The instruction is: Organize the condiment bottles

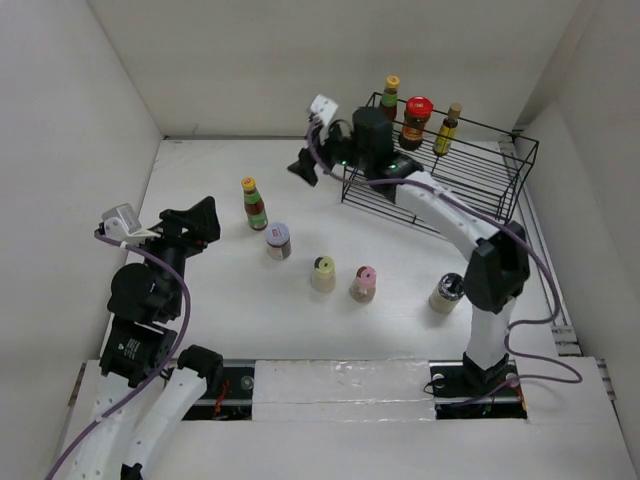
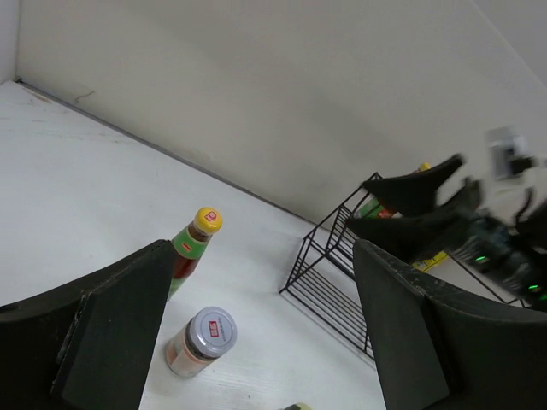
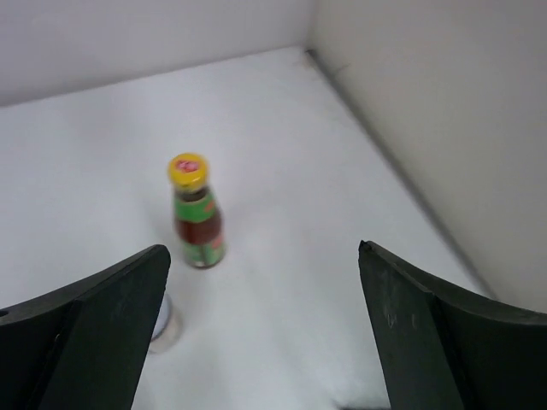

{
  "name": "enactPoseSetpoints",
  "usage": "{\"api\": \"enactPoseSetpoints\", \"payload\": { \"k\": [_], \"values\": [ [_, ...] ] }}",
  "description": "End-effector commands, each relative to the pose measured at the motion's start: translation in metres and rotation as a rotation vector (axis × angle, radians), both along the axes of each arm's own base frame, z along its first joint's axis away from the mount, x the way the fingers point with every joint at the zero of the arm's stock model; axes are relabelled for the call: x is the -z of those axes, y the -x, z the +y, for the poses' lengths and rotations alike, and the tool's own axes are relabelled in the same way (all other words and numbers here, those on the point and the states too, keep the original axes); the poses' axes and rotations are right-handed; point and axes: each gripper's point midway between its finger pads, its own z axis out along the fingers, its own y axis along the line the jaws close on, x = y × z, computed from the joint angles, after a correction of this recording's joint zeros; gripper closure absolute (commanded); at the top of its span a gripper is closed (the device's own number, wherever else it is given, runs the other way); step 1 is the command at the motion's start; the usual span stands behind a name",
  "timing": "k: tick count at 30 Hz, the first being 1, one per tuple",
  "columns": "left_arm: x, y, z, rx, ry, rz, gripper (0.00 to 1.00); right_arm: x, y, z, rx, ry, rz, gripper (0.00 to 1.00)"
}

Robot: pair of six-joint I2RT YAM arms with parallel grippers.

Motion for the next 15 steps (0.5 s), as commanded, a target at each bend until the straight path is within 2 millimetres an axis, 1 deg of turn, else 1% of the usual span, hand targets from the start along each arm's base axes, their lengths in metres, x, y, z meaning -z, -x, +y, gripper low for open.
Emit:
{"api": "enactPoseSetpoints", "payload": {
  "k": [1,2,3,4,6,7,8,9,10,11,12,13,14,15],
  "values": [
    [-0.010,0.004,0.011,-0.050,0.028,-0.036,0.19,0.024,0.026,0.058,-0.224,0.024,-0.044,0.03],
    [-0.012,0.007,0.012,-0.050,0.031,-0.045,0.19,0.031,0.030,0.069,-0.244,0.034,-0.045,0.02],
    [-0.014,0.009,0.013,-0.050,0.035,-0.053,0.19,0.028,0.039,0.084,-0.273,0.028,-0.054,0.02],
    [-0.017,0.009,0.013,-0.050,0.039,-0.063,0.19,0.043,0.034,0.092,-0.269,0.047,-0.047,0.02],
    [-0.017,0.009,0.013,-0.050,0.039,-0.063,0.19,0.052,0.035,0.107,-0.281,0.051,-0.043,0.00],
    [-0.017,0.009,0.013,-0.050,0.039,-0.063,0.19,0.045,0.029,0.111,-0.270,0.041,-0.061,0.00],
    [-0.017,0.009,0.013,-0.050,0.039,-0.063,0.19,0.065,0.023,0.116,-0.271,0.060,-0.033,0.00],
    [-0.019,0.012,0.012,-0.041,0.041,-0.072,0.19,0.071,0.023,0.123,-0.270,0.065,-0.028,0.00],
    [-0.019,0.012,0.012,-0.041,0.041,-0.072,0.19,0.069,0.018,0.126,-0.260,0.056,-0.031,0.00],
    [-0.019,0.012,0.012,-0.041,0.041,-0.072,0.19,0.088,0.012,0.131,-0.260,0.071,-0.010,0.00],
    [-0.019,0.012,0.012,-0.041,0.041,-0.072,0.19,0.094,0.014,0.139,-0.270,0.069,0.005,0.00],
    [-0.019,0.012,0.011,-0.032,0.040,-0.073,0.19,0.100,0.012,0.142,-0.268,0.066,0.019,0.00],
    [-0.015,0.010,0.008,-0.023,0.035,-0.065,0.19,0.092,0.010,0.150,-0.259,0.047,0.001,0.00],
    [-0.015,0.010,0.008,-0.023,0.035,-0.065,0.19,0.107,0.004,0.154,-0.249,0.050,0.021,0.00]
  ]
}}
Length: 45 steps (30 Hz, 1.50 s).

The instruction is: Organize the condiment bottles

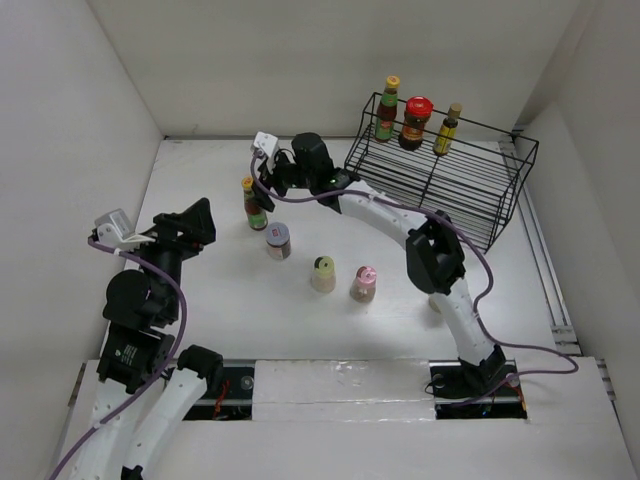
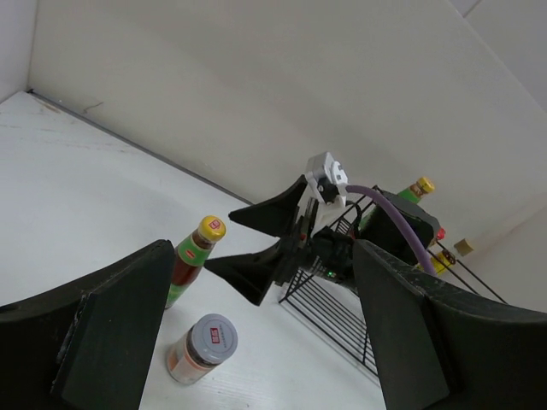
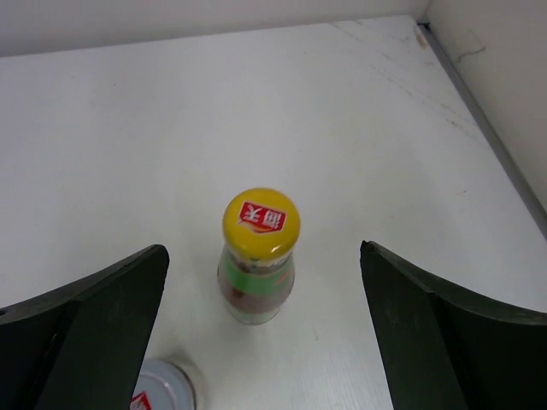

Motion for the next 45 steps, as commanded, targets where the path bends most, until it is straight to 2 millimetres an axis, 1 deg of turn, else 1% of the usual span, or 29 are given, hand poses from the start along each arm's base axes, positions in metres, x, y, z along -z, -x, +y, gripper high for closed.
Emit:
{"api": "enactPoseSetpoints", "payload": {
  "k": [1,5,6,8,9,12,13,14,15,16,17,19,20,21,23,24,25,26,27,28,29,30,31,32,33,36,37,41,45],
  "values": [
    [-0.009,0.002,-0.001,0.009,0.017,-0.037,0.19,-0.026,-0.015,0.018,0.024,-0.089,-0.065,0.00],
    [-0.009,0.002,-0.002,0.019,0.015,-0.038,0.19,-0.024,-0.025,0.037,0.044,-0.166,-0.051,0.05],
    [-0.011,0.002,-0.002,0.019,0.018,-0.047,0.19,-0.024,-0.028,0.040,0.045,-0.182,-0.046,0.14],
    [-0.009,0.000,-0.003,0.019,0.015,-0.038,0.19,-0.041,-0.028,0.043,0.048,-0.252,-0.045,0.27],
    [-0.009,0.000,-0.003,0.019,0.015,-0.038,0.19,-0.029,-0.026,0.044,0.041,-0.256,-0.022,0.43],
    [-0.009,0.000,-0.005,0.030,0.013,-0.039,0.19,-0.068,-0.019,0.041,0.034,-0.377,-0.047,0.62],
    [-0.007,-0.002,-0.006,0.030,0.010,-0.030,0.19,-0.066,-0.016,0.039,0.033,-0.386,-0.038,0.70],
    [-0.007,-0.002,-0.006,0.030,0.010,-0.030,0.19,-0.096,-0.009,0.034,0.024,-0.449,-0.068,0.73],
    [-0.007,-0.002,-0.006,0.030,0.010,-0.030,0.19,-0.107,-0.008,0.031,0.030,-0.467,-0.085,0.75],
    [-0.007,-0.002,-0.008,0.040,0.008,-0.031,0.19,-0.132,0.001,0.023,0.023,-0.508,-0.109,0.76],
    [-0.007,-0.002,-0.008,0.040,0.008,-0.031,0.19,-0.142,0.005,0.019,0.021,-0.515,-0.116,0.76],
    [-0.007,-0.002,-0.008,0.040,0.008,-0.031,0.19,-0.173,0.016,0.008,0.012,-0.559,-0.160,0.76],
    [-0.007,-0.002,-0.008,0.040,0.008,-0.031,0.19,-0.208,0.027,-0.005,0.012,-0.604,-0.202,0.77],
    [-0.007,-0.002,-0.008,0.040,0.008,-0.031,0.19,-0.220,0.033,-0.011,0.010,-0.615,-0.213,0.77],
    [-0.007,-0.002,-0.008,0.040,0.008,-0.031,0.19,-0.249,0.031,-0.036,0.044,-0.638,-0.246,0.77],
    [-0.003,-0.003,-0.009,0.040,0.005,-0.022,0.19,-0.276,0.039,-0.053,0.049,-0.660,-0.273,0.77],
    [-0.003,-0.003,-0.009,0.040,0.005,-0.022,0.19,-0.279,0.038,-0.062,0.065,-0.645,-0.265,0.77],
    [-0.003,-0.003,-0.009,0.040,0.005,-0.022,0.19,-0.289,0.028,-0.081,0.107,-0.646,-0.277,0.77],
    [-0.003,-0.003,-0.011,0.052,0.003,-0.023,0.19,-0.305,0.032,-0.098,0.130,-0.651,-0.299,0.77],
    [-0.006,-0.003,-0.011,0.052,0.006,-0.031,0.19,-0.300,0.027,-0.107,0.154,-0.622,-0.277,0.77],
    [-0.006,-0.003,-0.011,0.052,0.006,-0.031,0.19,-0.307,0.023,-0.119,0.183,-0.622,-0.282,0.77],
    [-0.006,-0.003,-0.011,0.052,0.006,-0.031,0.19,-0.305,0.013,-0.136,0.219,-0.605,-0.279,0.77],
    [-0.006,-0.003,-0.011,0.052,0.006,-0.031,0.19,-0.313,0.014,-0.148,0.236,-0.603,-0.285,0.79],
    [-0.006,-0.003,-0.011,0.052,0.006,-0.031,0.19,-0.306,0.007,-0.156,0.262,-0.565,-0.268,0.79],
    [-0.006,-0.003,-0.012,0.063,0.005,-0.032,0.19,-0.311,-0.003,-0.174,0.313,-0.564,-0.277,0.79],
    [-0.003,-0.005,-0.014,0.063,0.001,-0.022,0.19,-0.314,-0.015,-0.204,0.383,-0.533,-0.275,0.79],
    [-0.003,-0.005,-0.014,0.063,0.001,-0.022,0.19,-0.313,-0.025,-0.220,0.419,-0.522,-0.277,0.79],
    [-0.003,-0.005,-0.014,0.063,0.001,-0.022,0.19,-0.310,-0.046,-0.258,0.519,-0.481,-0.288,0.79],
    [-0.003,-0.005,-0.014,0.063,0.001,-0.022,0.19,-0.293,-0.067,-0.286,0.595,-0.420,-0.284,0.79]
  ]
}}
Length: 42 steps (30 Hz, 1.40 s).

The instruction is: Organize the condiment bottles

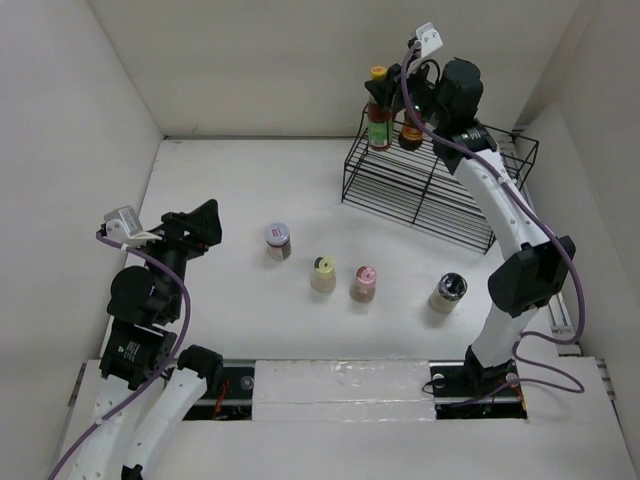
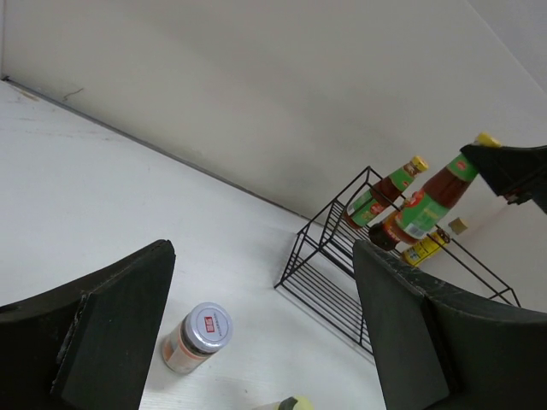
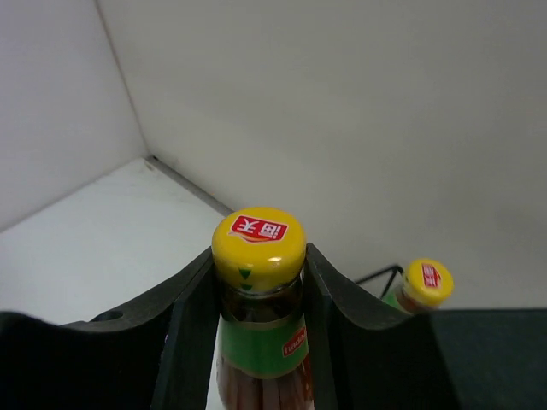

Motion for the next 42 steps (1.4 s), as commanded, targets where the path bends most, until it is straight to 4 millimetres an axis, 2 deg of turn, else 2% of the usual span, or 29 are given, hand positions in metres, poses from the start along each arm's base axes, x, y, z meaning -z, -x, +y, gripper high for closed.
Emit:
{"api": "enactPoseSetpoints", "payload": {
  "k": [1,3,5,6,9,10,11,13,16,17,19,20,22,24,25,27,30,31,32,33,34,35,37,38,40,41,42],
  "values": [
    [-0.008,-0.004,-0.003,0.007,0.014,-0.031,0.19,-0.045,0.004,-0.023,0.054,-0.015,-0.129,0.79],
    [-0.008,-0.004,-0.005,0.018,0.013,-0.031,0.19,-0.030,-0.009,-0.031,0.074,-0.005,-0.102,0.79],
    [-0.008,-0.004,-0.005,0.018,0.013,-0.031,0.19,-0.020,-0.013,-0.029,0.073,0.001,-0.082,0.79],
    [-0.006,-0.006,-0.005,0.018,0.010,-0.022,0.19,-0.020,-0.015,-0.034,0.083,0.002,-0.082,0.80],
    [-0.006,-0.006,-0.005,0.018,0.010,-0.022,0.19,0.002,-0.028,-0.035,0.108,0.028,-0.052,0.80],
    [-0.006,-0.006,-0.005,0.018,0.010,-0.022,0.19,0.012,-0.033,-0.034,0.108,0.032,-0.040,0.80],
    [-0.006,-0.006,-0.005,0.018,0.010,-0.022,0.19,0.008,-0.033,-0.034,0.108,0.025,-0.063,0.80],
    [-0.006,-0.006,-0.005,0.018,0.010,-0.022,0.19,0.019,-0.039,-0.034,0.119,0.027,-0.049,0.80],
    [-0.006,-0.006,-0.005,0.018,0.010,-0.022,0.19,0.025,-0.044,-0.030,0.128,0.019,-0.063,0.80],
    [-0.006,-0.006,-0.005,0.018,0.010,-0.022,0.19,0.038,-0.046,-0.024,0.119,0.025,-0.047,0.80],
    [-0.006,-0.006,-0.005,0.018,0.010,-0.022,0.19,0.036,-0.047,-0.025,0.128,0.014,-0.071,0.80],
    [-0.006,-0.006,-0.005,0.018,0.010,-0.022,0.19,0.041,-0.046,-0.020,0.119,0.015,-0.068,0.80],
    [-0.006,-0.006,-0.005,0.018,0.010,-0.022,0.19,0.034,-0.047,-0.022,0.130,0.000,-0.103,0.80],
    [-0.006,-0.006,-0.005,0.018,0.010,-0.022,0.19,0.042,-0.047,-0.018,0.129,-0.009,-0.091,0.80],
    [-0.006,-0.006,-0.005,0.018,0.010,-0.022,0.19,0.040,-0.046,-0.014,0.132,-0.019,-0.109,0.80],
    [-0.006,-0.006,-0.005,0.018,0.010,-0.022,0.19,0.047,-0.049,-0.018,0.155,-0.023,-0.105,0.80],
    [-0.006,-0.006,-0.005,0.018,0.010,-0.022,0.19,0.046,-0.050,-0.021,0.175,-0.056,-0.121,0.80],
    [-0.006,-0.006,-0.005,0.017,0.001,-0.023,0.19,0.052,-0.050,-0.021,0.175,-0.054,-0.117,0.80],
    [-0.006,-0.006,-0.005,0.017,0.001,-0.023,0.19,0.044,-0.048,-0.023,0.180,-0.087,-0.136,0.80],
    [-0.006,-0.006,-0.005,0.017,0.001,-0.023,0.19,0.046,-0.048,-0.024,0.186,-0.102,-0.138,0.80],
    [-0.006,-0.006,-0.005,0.017,0.001,-0.023,0.19,0.056,-0.048,-0.023,0.184,-0.108,-0.128,0.80],
    [-0.006,-0.006,-0.005,0.017,0.001,-0.023,0.19,0.046,-0.044,-0.024,0.180,-0.133,-0.158,0.80],
    [-0.006,-0.006,-0.005,0.017,0.001,-0.023,0.19,0.046,-0.046,-0.027,0.200,-0.150,-0.149,0.80],
    [-0.006,-0.006,-0.005,0.017,0.001,-0.023,0.19,0.046,-0.044,-0.022,0.191,-0.151,-0.148,0.80],
    [-0.006,-0.006,-0.005,0.017,0.001,-0.023,0.19,0.060,-0.045,-0.022,0.193,-0.137,-0.117,0.76],
    [-0.006,-0.006,-0.005,0.017,0.001,-0.023,0.19,0.072,-0.046,-0.023,0.200,-0.137,-0.091,0.67],
    [-0.006,-0.006,-0.005,0.017,0.001,-0.023,0.19,0.070,-0.043,-0.024,0.200,-0.137,-0.092,0.62]
  ]
}}
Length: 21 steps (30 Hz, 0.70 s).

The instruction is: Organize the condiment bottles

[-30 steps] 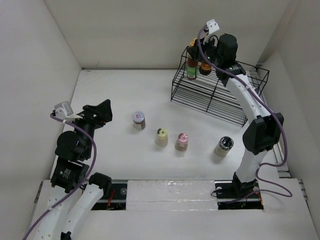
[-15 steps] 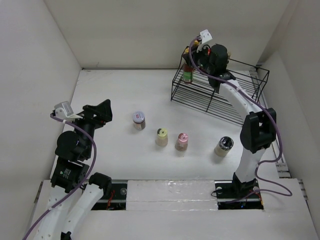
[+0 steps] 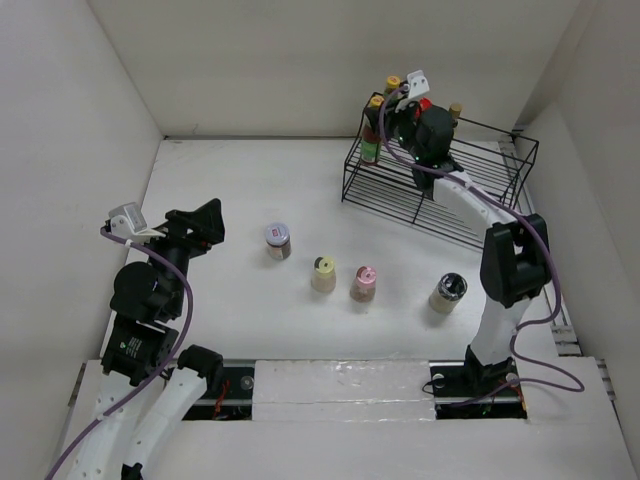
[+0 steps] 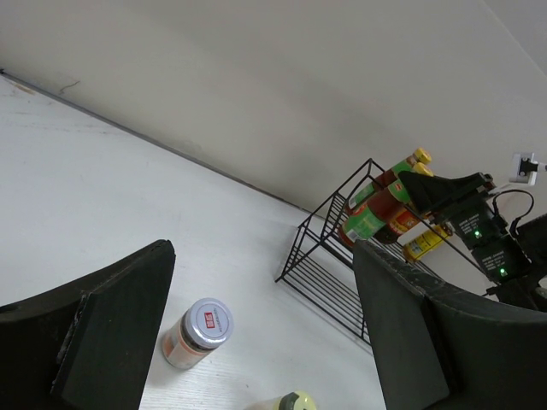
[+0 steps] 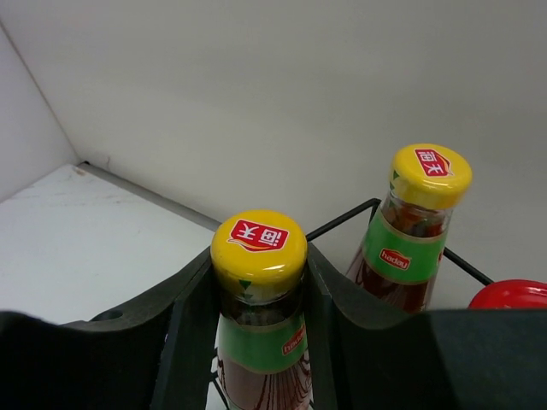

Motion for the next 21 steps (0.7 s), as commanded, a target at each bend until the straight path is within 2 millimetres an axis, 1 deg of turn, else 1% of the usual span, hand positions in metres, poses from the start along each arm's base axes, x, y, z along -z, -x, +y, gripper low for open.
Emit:
{"api": "enactPoseSetpoints", "payload": {
  "k": [1,2,3,4,5,6,7,8,9,10,11,13,14,15,16,17,18,19,20,21],
  "values": [
    [-0.010,-0.002,-0.001,0.003,0.010,-0.040,0.19,-0.047,0.016,-0.004,0.017,-0.064,-0.125,0.56],
    [-0.010,-0.002,-0.001,0.003,0.010,-0.040,0.19,-0.050,0.019,-0.005,0.017,-0.066,-0.130,0.46],
    [-0.008,-0.004,-0.002,0.003,0.007,-0.031,0.19,-0.054,0.022,-0.008,0.029,-0.072,-0.140,0.41],
    [-0.008,-0.004,-0.002,0.003,0.007,-0.031,0.19,-0.050,0.022,-0.008,0.029,-0.069,-0.132,0.37],
    [-0.008,-0.004,-0.002,0.003,0.007,-0.031,0.19,-0.056,0.024,-0.011,0.038,-0.075,-0.141,0.34],
    [-0.008,-0.004,-0.003,0.012,0.005,-0.032,0.19,-0.056,0.024,-0.011,0.038,-0.075,-0.141,0.29],
    [-0.008,-0.004,-0.003,0.012,0.005,-0.032,0.19,-0.056,0.026,-0.011,0.038,-0.069,-0.125,0.27],
    [-0.008,-0.004,-0.003,0.012,0.005,-0.032,0.19,-0.065,0.029,-0.013,0.038,-0.073,-0.137,0.26],
    [-0.008,-0.004,-0.003,0.012,0.005,-0.032,0.19,-0.068,0.031,-0.015,0.047,-0.076,-0.136,0.21],
    [-0.008,-0.004,-0.003,0.012,0.005,-0.032,0.19,-0.077,0.036,-0.017,0.047,-0.079,-0.146,0.19],
    [-0.008,-0.004,-0.003,0.012,0.005,-0.032,0.19,-0.078,0.039,-0.017,0.047,-0.076,-0.138,0.17],
    [-0.008,-0.004,-0.003,0.012,0.005,-0.032,0.19,-0.088,0.046,-0.022,0.058,-0.072,-0.145,0.12],
    [-0.008,-0.004,-0.002,0.003,0.007,-0.031,0.19,-0.092,0.054,-0.025,0.060,-0.060,-0.140,0.12],
    [-0.008,-0.004,-0.002,0.003,0.007,-0.031,0.19,-0.095,0.058,-0.027,0.064,-0.044,-0.141,0.11],
    [-0.008,-0.004,-0.002,0.003,0.007,-0.031,0.19,-0.092,0.067,-0.015,0.038,-0.023,-0.129,0.11],
    [-0.008,-0.004,-0.002,0.003,0.007,-0.031,0.19,-0.094,0.079,-0.008,0.007,0.003,-0.133,0.13],
    [-0.008,-0.004,0.000,-0.008,0.017,-0.031,0.19,-0.083,0.086,-0.001,-0.016,0.062,-0.104,0.13],
    [-0.005,-0.005,0.003,-0.028,0.024,-0.017,0.19,-0.076,0.093,0.005,-0.023,0.083,-0.080,0.15],
    [-0.009,-0.004,0.006,-0.037,0.028,-0.025,0.18,-0.059,0.106,0.022,-0.067,0.100,-0.039,0.30],
    [-0.007,-0.004,0.006,-0.037,0.025,-0.016,0.18,-0.046,0.113,0.030,-0.089,0.115,-0.005,0.42]
  ]
}}
